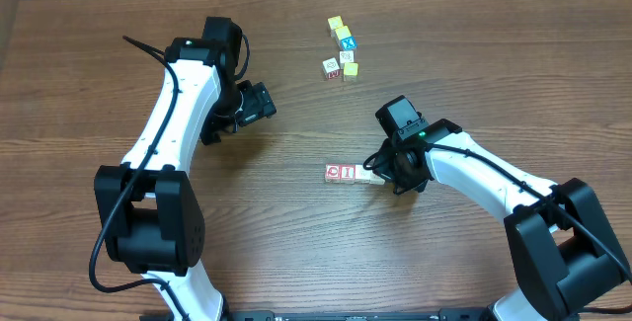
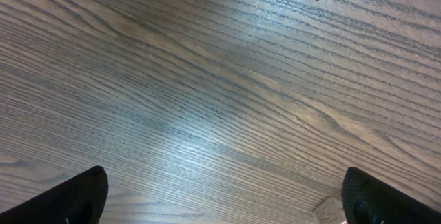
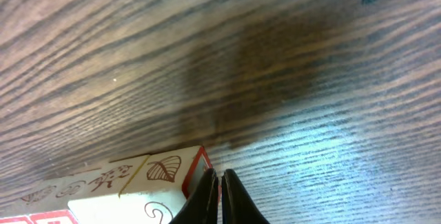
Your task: Flip 5 blocks
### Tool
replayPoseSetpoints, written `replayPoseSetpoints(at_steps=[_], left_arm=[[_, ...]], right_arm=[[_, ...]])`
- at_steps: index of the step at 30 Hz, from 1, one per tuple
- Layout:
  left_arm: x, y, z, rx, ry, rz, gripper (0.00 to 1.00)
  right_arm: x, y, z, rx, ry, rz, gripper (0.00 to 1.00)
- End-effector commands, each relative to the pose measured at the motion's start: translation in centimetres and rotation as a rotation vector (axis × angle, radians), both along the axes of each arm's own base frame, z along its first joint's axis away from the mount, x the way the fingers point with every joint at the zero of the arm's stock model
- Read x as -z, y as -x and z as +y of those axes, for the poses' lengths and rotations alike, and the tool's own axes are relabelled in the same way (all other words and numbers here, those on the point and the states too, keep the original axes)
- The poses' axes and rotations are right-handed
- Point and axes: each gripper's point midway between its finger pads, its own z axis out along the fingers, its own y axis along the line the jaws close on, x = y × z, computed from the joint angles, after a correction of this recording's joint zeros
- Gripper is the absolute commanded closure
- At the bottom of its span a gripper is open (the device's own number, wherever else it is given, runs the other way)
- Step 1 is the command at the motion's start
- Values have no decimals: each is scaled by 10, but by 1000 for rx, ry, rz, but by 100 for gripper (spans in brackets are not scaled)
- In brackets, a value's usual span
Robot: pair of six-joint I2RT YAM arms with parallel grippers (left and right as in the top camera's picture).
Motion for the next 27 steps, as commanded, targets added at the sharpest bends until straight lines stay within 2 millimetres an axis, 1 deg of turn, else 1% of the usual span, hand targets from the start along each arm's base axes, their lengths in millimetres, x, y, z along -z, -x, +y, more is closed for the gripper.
replayPoseSetpoints(at_steps=[1, 22, 27], left_arm=[[-6, -2, 2, 10, -5, -21, 0], [-6, -2, 2, 10, -5, -21, 0], [-6, -2, 2, 10, -6, -21, 0]], right_arm=[[2, -1, 4, -10, -10, -8, 94], [-1, -10, 12, -14, -50, -47, 94], [-2, -9, 15, -80, -55, -51, 94]])
